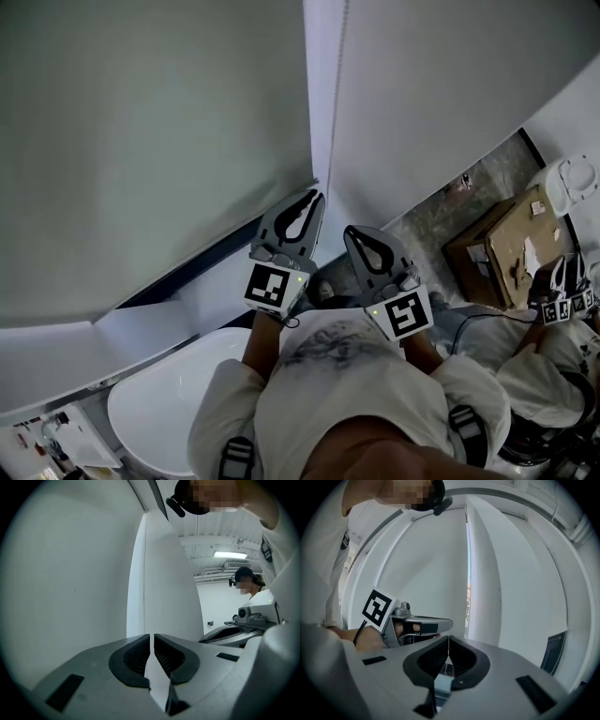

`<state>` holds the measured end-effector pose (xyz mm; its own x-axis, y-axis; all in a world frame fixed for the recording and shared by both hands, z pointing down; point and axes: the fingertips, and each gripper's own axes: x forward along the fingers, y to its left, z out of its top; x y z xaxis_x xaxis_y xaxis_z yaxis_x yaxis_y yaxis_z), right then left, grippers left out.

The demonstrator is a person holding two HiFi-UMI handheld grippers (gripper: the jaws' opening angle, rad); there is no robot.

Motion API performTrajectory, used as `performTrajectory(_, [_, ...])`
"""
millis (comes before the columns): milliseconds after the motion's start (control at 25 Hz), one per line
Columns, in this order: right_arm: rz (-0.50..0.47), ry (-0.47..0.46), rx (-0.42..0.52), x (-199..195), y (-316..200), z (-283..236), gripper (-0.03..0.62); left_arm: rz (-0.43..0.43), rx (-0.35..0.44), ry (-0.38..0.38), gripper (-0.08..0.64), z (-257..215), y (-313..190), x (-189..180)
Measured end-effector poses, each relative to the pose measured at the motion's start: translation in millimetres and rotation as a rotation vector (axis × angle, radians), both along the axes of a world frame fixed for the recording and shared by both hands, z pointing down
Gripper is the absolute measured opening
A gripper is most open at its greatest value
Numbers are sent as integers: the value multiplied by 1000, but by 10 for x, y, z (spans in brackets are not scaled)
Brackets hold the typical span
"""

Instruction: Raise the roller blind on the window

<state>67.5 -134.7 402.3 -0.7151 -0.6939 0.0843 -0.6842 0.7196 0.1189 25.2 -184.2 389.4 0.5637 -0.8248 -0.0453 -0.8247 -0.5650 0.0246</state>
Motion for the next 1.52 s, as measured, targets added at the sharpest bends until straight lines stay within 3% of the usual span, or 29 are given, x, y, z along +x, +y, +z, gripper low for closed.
performTrajectory(200, [49,-15,-1,-34,102,-47,61,57,8,-14,64,-63,24,20])
performTrajectory(560, [124,-6,13,-53,132,-72,61,125,34,-23,93,-132,-114,79])
performTrajectory(840, [163,8,-4,37,-155,10,61,142,27,-35,95,42,-541,105])
performTrajectory(1000, [184,11,9,115,-106,-23,61,168,39,-32,61,-4,-480,184])
performTrajectory(1040, [187,12,12,108,-83,-22,61,176,43,-28,26,-8,-446,179])
performTrajectory(1280, [178,2,15,47,-1,-61,61,223,48,-27,17,-28,-258,176])
performTrajectory(1520, [104,-19,-16,-273,16,-238,61,233,-15,6,15,-34,-68,-39])
